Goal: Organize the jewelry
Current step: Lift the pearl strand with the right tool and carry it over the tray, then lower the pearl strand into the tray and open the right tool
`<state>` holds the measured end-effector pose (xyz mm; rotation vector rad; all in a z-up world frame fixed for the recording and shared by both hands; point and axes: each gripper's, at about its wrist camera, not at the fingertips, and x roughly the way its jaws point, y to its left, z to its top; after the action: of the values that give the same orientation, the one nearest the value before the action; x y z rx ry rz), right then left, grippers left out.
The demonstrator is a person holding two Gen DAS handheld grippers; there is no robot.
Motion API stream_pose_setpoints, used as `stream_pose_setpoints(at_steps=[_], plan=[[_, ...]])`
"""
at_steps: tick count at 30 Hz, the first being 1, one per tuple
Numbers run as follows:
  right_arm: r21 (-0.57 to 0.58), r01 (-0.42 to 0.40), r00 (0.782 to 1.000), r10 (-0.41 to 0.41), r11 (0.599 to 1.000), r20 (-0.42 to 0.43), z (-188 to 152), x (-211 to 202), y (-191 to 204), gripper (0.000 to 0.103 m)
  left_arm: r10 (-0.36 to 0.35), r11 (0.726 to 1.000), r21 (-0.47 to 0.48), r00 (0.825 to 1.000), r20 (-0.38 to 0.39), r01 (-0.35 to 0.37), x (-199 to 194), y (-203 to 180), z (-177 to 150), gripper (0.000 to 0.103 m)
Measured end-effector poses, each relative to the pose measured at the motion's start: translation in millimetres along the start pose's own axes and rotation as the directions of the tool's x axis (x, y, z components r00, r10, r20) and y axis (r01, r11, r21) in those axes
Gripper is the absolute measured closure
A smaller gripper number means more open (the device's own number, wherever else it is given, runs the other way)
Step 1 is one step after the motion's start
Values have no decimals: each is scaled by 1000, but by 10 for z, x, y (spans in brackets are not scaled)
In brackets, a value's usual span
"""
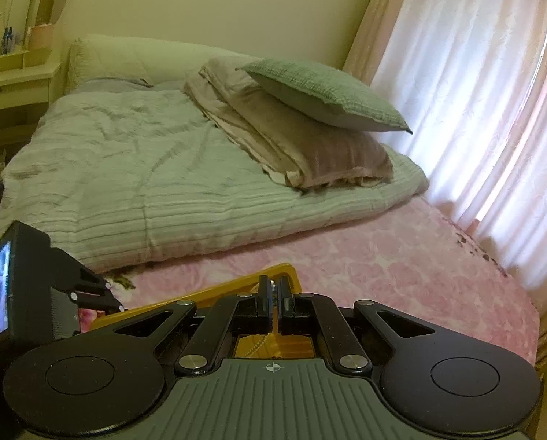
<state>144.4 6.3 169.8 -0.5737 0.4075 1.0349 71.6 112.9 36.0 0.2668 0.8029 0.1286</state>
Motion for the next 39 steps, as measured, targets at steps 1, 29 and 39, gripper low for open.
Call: stream_pose_setpoints(at_steps=[1, 29, 39], plan=[[1, -5, 1000, 5, 1000, -11, 3, 36, 1, 101, -1, 1000, -1, 1000, 0, 1, 2, 3, -5, 96], [165, -65, 969, 102, 984, -225, -336, 931, -167, 101, -16, 999, -33, 1000, -4, 16, 58, 77, -55, 97], [175, -121, 973, 152, 977, -172, -248, 907, -81, 101, -12, 999, -38, 1000, -8, 12, 76, 79, -62, 97]])
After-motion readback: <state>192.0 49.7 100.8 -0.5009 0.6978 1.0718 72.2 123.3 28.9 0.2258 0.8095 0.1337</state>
